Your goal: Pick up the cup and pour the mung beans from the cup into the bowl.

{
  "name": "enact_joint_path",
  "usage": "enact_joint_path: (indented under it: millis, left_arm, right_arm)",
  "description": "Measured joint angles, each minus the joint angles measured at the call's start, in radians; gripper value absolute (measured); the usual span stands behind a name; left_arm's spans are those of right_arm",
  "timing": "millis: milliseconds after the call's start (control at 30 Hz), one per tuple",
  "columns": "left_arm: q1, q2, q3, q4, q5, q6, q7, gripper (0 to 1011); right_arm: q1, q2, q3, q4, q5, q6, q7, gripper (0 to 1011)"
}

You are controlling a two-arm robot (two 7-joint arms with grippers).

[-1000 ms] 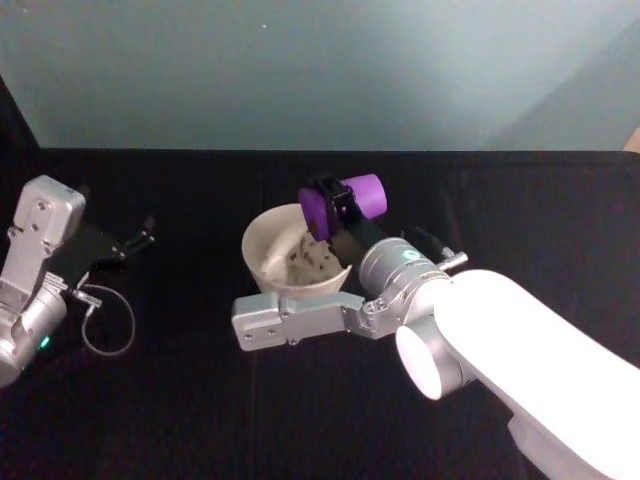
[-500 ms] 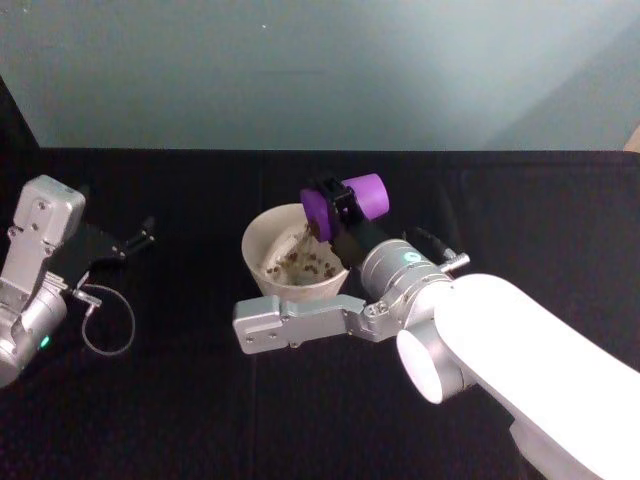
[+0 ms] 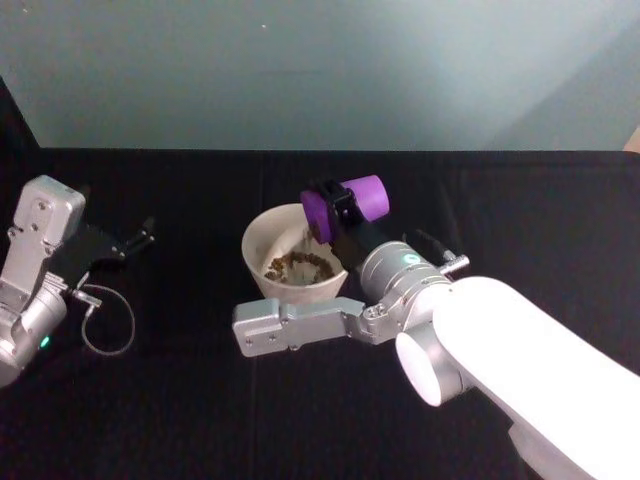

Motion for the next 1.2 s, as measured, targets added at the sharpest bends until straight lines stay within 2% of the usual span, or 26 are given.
enact_joint_path:
  millis: [633, 1200]
  left_arm:
    - [0.0, 0.0, 0.0, 0.0, 0.0, 0.0, 0.0, 1000]
    - [0.0, 0.0, 0.0, 0.0, 0.0, 0.0, 0.0, 1000]
  right_arm:
    - [0.013, 0.005, -0.021, 0.006, -0.039, -0.001, 0.013, 738]
    - [0.03, 0.011, -0.05, 0.007, -0.094, 0.003, 0.04, 738]
